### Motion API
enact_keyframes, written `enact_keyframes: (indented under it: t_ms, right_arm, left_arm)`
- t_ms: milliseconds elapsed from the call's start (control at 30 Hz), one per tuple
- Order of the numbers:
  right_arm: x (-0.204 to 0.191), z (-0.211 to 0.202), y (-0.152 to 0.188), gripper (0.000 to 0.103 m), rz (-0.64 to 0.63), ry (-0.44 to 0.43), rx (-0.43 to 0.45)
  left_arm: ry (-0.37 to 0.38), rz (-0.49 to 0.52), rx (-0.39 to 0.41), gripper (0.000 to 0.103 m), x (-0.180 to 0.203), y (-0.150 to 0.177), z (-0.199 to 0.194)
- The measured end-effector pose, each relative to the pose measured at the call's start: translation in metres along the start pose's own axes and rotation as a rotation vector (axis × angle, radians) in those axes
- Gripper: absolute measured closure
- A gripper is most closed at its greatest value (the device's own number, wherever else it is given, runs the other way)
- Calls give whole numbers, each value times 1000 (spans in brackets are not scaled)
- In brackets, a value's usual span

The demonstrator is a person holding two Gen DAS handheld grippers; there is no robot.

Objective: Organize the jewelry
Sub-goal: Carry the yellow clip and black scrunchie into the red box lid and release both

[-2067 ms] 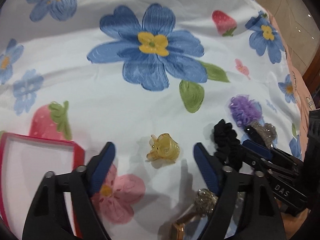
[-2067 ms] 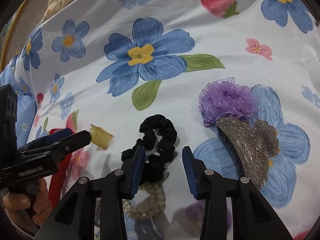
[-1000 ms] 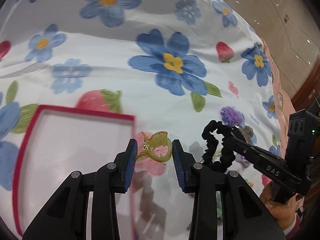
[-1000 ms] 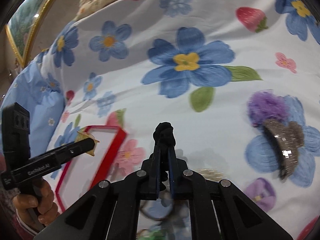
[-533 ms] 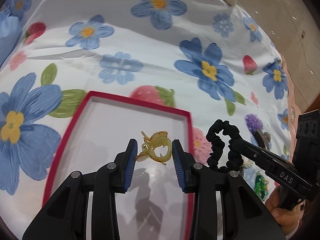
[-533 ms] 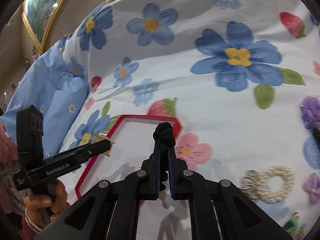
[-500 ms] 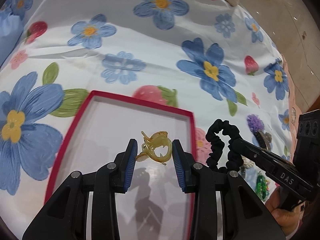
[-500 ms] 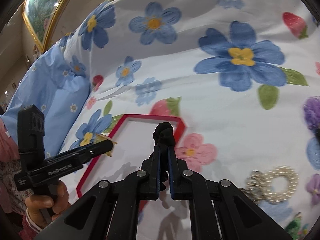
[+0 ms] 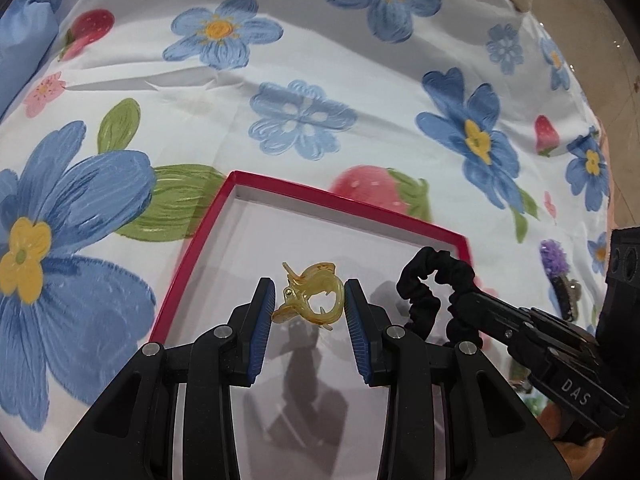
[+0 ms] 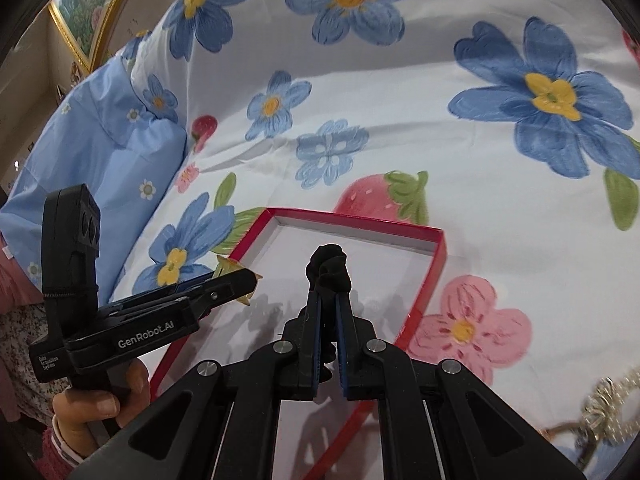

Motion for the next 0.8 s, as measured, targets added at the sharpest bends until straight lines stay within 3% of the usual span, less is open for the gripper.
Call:
enact_keyframes:
  t_ms: [233,633,800]
  right_arm:
    - [3,31,-3,96,-34,61,-55]
    - [4,36,-3,91,-63,79,-70]
    - [5,33,-5,79,-47,65,-63]
  left_arm:
    - [-18,-14,-39,69,-8,0,24]
    - [-31,-6,-61,69,-8,1,32]
    - [-50,-3,-51,53,-7,0,24]
Point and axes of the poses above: each gripper's, at about its wrist camera, not at the fingertips, and z roughly the way its jaws point, x to its right, y to its underside, the point moved 1 cm from there along z, roughly the way its jaws point, and after that the axes turned 15 degrees about z, right-handed, at the moved point
